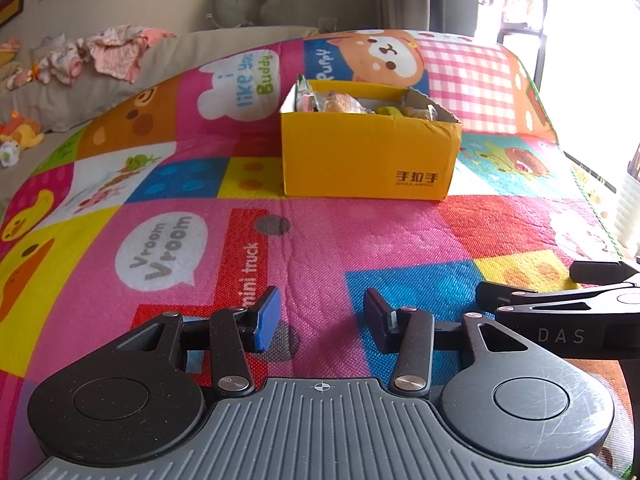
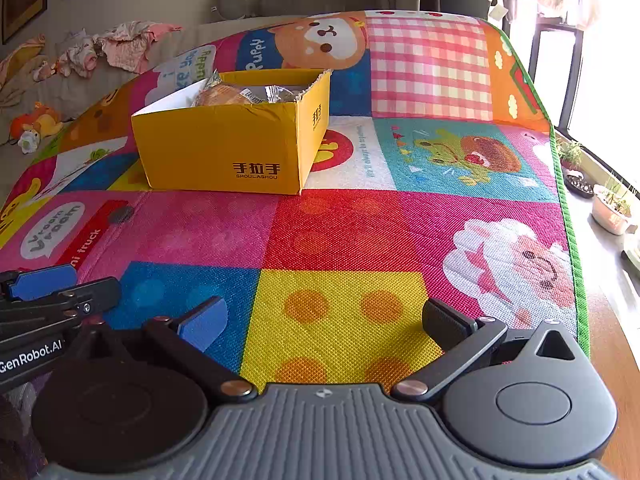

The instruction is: Organize objects

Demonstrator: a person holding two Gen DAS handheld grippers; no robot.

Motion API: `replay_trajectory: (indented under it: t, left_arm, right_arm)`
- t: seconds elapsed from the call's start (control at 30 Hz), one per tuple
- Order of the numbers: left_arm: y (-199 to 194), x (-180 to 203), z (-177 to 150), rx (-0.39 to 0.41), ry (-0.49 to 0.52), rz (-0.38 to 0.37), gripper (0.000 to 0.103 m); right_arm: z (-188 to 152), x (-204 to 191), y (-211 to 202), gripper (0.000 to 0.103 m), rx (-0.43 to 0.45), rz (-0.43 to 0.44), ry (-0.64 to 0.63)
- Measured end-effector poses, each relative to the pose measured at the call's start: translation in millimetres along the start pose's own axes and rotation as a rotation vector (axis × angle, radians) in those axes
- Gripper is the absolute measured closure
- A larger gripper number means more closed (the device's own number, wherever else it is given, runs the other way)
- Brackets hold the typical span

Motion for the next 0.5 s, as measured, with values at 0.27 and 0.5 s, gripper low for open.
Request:
replay_trajectory:
  t: [0.27, 0.5]
  left_arm:
    - [0.9, -1.3, 0.6, -0.001, -0.019, -0.014, 0.053]
    - [0.5, -0.8, 0.4, -0.001, -0.021, -0.015, 0.053]
  right_arm:
    - [0.0, -0.1, -0.2, 0.0, 0.0, 0.0, 0.0]
    - [0.0, -0.2, -0.1, 0.0, 0.0, 0.0, 0.0]
Point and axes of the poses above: each gripper's, at about its wrist camera, not at the fingertips, and y roughly the way its jaws point, x to its right, z to its top, the point moved 6 cm from there along y, roughly the way its jaws point, and after that the axes turned 11 degrees about z, right-handed, at the moved point
